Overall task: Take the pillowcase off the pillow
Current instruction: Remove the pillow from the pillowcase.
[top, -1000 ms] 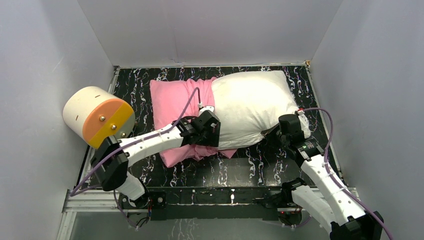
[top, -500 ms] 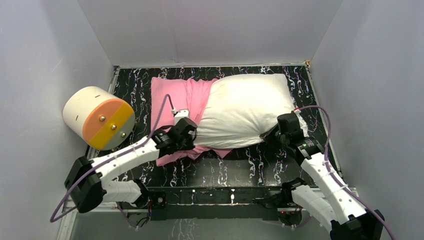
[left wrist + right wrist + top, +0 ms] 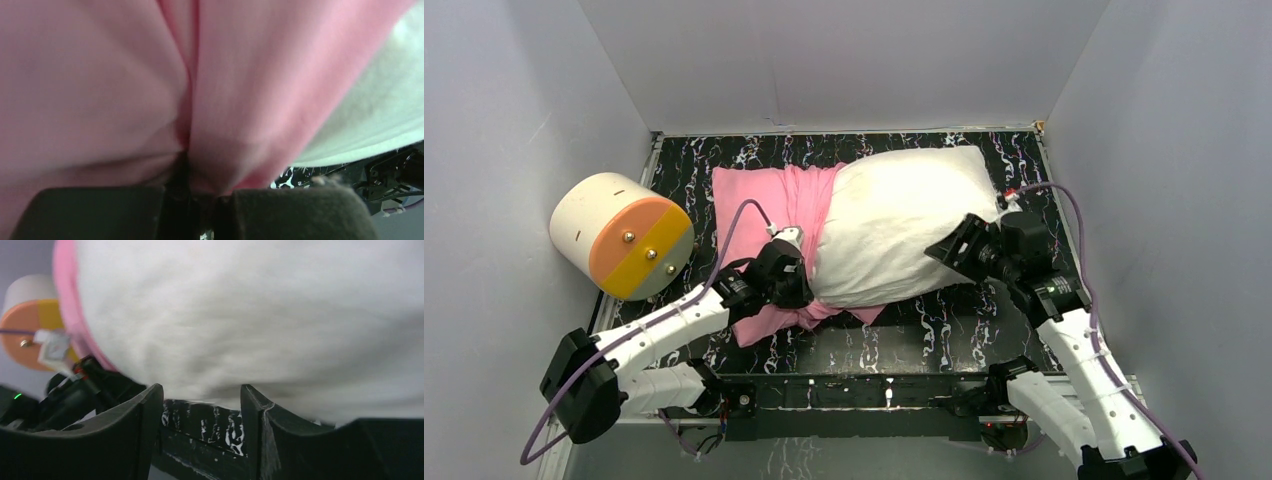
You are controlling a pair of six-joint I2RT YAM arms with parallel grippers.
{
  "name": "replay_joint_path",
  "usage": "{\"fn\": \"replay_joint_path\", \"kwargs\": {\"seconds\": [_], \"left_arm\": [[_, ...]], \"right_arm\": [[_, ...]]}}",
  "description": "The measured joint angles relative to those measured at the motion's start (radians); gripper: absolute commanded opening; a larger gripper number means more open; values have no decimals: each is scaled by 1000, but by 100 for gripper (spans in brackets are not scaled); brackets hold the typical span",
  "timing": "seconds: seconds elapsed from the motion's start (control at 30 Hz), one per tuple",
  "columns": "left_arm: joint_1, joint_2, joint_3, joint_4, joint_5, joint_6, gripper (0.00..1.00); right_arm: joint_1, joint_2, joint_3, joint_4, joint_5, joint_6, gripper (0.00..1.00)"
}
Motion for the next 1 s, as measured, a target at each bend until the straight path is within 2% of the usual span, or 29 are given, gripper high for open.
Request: {"fn": "replay_joint_path", "kwargs": {"seconds": [0.17, 0.27, 0.37, 0.5, 0.57, 0.7, 0.73, 0.8, 0.9, 1.0], "left_arm": [[-2, 64, -94, 152, 71, -13, 0], [-35, 133, -105, 218, 71, -25, 0], [-103, 189, -100, 290, 24, -40, 0], [-159, 227, -98, 364, -13, -73, 0], [-174, 227, -101, 376, -29, -84, 2], [-190, 197, -108, 356, -60, -101, 17], [-194, 179, -108, 337, -65, -105, 25], [-199, 129, -103, 287, -78, -109, 49], [-207, 41, -71, 183, -80, -104, 78], [-213, -32, 34, 58, -93, -72, 97]], "right_arm": [[-1, 72, 188, 89, -282, -84, 78], [14, 130, 269, 150, -354, -108, 79], [59, 232, 370, 131, -330, -142, 76], [188, 467, 592, 71, -154, -195, 76], [241, 567, 647, 70, -47, -218, 75], [296, 682, 610, 81, 194, -254, 56], [299, 693, 566, 98, 253, -256, 52], [299, 696, 456, 162, 337, -255, 45], [301, 676, 307, 308, 384, -233, 40], [298, 624, 150, 499, 389, -190, 38]]}}
